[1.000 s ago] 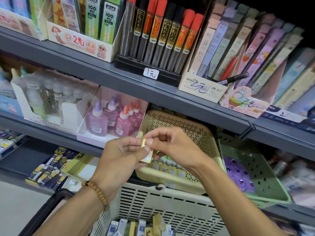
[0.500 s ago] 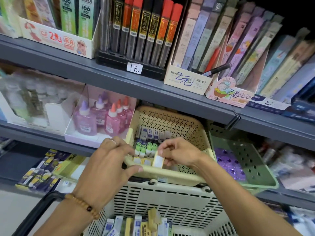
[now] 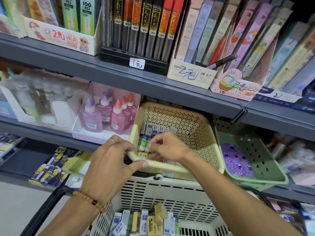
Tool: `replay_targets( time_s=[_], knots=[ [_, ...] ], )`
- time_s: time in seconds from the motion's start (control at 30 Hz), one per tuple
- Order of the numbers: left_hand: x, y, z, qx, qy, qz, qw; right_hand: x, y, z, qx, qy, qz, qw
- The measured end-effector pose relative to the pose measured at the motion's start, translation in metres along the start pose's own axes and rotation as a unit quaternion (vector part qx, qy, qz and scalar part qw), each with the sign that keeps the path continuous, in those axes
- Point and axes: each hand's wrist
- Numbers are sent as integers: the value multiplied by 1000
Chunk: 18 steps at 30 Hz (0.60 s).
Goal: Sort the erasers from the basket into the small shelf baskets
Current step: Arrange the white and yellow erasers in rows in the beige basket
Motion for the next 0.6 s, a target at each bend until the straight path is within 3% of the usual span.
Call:
replay_targets(
  time_s=[0.2, 0.3, 0.43, 0.5, 0.6],
  knots=[
    [29, 3, -1, 64, 47, 16, 997, 59, 3, 17, -91, 213, 98, 968],
    [60, 5, -5, 155, 57, 59, 985, 101, 16, 17, -174, 259, 110, 944],
    [110, -6, -26, 187, -44, 138, 972, 145, 51, 4, -226, 254, 58, 939],
    [126, -15, -42, 117, -120, 166, 972, 153, 77, -6, -207, 222, -3, 953],
    [134, -32, -67, -7, -218, 167, 962, 148, 117, -17, -179, 110, -130, 969]
  ],
)
Point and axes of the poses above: each hand's wrist, its own x-axis away from the middle knuckle, its own z-axis out of the back of the hand, y = z × x, and after that the axes turned 10 degrees about y, right-handed
